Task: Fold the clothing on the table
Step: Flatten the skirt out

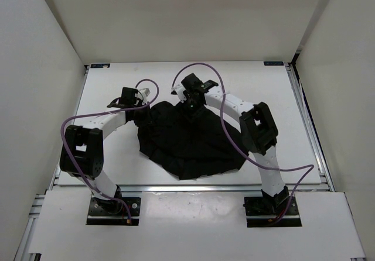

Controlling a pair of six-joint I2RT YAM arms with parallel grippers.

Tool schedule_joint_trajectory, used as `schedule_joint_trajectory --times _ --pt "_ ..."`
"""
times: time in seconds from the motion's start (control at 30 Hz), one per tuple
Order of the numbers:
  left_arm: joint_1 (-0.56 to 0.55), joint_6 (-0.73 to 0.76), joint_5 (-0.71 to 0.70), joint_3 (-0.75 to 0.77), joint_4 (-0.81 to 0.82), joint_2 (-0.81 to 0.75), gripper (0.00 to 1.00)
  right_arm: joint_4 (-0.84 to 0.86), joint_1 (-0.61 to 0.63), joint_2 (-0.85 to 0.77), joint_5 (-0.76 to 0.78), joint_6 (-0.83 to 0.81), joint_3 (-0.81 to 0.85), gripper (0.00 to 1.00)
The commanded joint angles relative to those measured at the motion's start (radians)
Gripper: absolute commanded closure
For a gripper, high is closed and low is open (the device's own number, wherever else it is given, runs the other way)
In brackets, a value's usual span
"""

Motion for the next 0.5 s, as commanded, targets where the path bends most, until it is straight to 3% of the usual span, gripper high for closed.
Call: schedule_joint_trajectory --times 0.0,0.2,0.27,0.33,0.47 --pt "-0.005 0.004 0.021 0.006 0.009 -0.041 1.0 -0.013 -0.038 0.07 -0.036 0.008 0.127 0.37" --pt "0.0 0.005 0.031 -0.027 0.014 -0.056 1.0 0.027 -0.021 0.14 -0.026 -0.002 0.144 0.43" --pt "0.003 -0.007 0.035 -0.038 0.015 -0.058 1.0 0.007 -0.023 0.163 -0.081 0.007 0.152 0.57" --pt "0.006 -0.007 0.039 -0.041 0.017 -0.067 1.0 0.0 -0.014 0.156 -0.063 0.02 0.137 1.0" --pt "0.021 -0.012 0.047 -0.035 0.014 -0.073 1.0 0.003 -0.011 0.04 0.006 0.014 0.042 1.0"
